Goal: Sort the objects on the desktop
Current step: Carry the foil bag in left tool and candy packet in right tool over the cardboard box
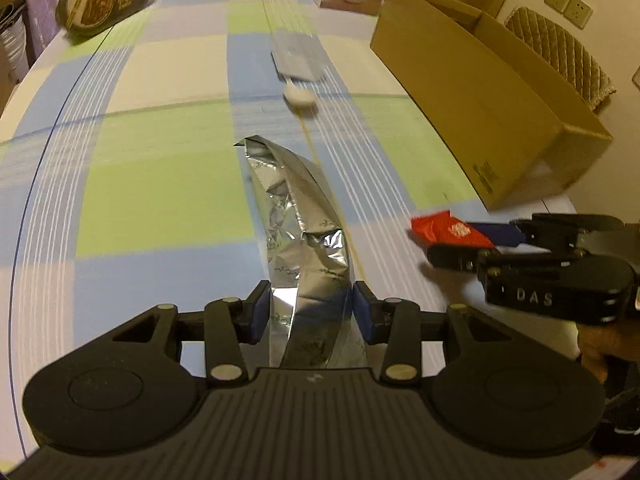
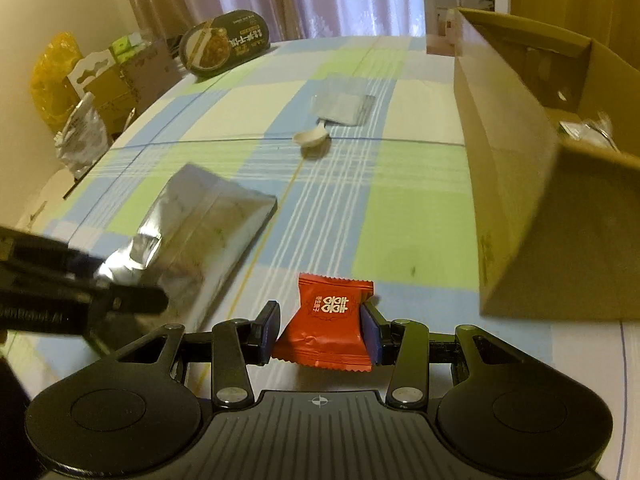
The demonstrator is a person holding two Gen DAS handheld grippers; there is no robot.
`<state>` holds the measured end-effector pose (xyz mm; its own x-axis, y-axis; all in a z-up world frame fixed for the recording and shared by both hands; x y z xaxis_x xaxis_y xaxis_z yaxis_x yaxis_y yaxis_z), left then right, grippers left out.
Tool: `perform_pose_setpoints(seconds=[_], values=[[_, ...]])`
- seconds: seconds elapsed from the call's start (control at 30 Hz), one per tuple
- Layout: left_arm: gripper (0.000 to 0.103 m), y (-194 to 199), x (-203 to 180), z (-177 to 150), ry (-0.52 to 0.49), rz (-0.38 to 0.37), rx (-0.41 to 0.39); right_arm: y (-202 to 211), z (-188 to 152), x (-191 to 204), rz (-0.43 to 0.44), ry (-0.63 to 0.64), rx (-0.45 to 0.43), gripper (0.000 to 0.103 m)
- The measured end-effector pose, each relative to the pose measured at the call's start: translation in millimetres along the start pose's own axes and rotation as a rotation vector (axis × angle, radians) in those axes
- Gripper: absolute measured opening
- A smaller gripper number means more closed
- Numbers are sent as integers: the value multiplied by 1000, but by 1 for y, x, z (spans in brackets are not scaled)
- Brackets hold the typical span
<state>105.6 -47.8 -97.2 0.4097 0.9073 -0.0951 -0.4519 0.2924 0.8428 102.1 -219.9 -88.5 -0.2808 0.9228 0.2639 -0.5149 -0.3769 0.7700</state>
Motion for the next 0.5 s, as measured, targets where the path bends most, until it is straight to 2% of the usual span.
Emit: perform_pose_setpoints(seconds=[0.07,0.13,0.23,0.37,0.5], values=[[43,4,-3,0,-13,16,12,8,-6,-1,2,-6,-9,41],[53,6,-3,5,-25,33,18,15,-11,-3,0,-10,-19,41],[62,0,-1,17,-21,18,36,22,-15,-4,-11,-2,-32,41],[63,-17,2,29,-8,-37,97,26,-20,-9,-14,0,-32,41],[63,-30,2,38,-49,-3,154,27,-22,-13,-13,0,-36,41]])
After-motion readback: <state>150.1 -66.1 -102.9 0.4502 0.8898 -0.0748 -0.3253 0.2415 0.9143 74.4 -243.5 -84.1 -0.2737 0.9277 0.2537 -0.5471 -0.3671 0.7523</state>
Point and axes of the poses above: each gripper's, at about its wrist camera, not at the fingertips, and y roughly against the way its jaws point, x to its left, z to its top, the point moved 3 cm from there along -y, roughly the way its jaws point, and after that the axes turned 8 degrees about -y, right-handed, at the moved point
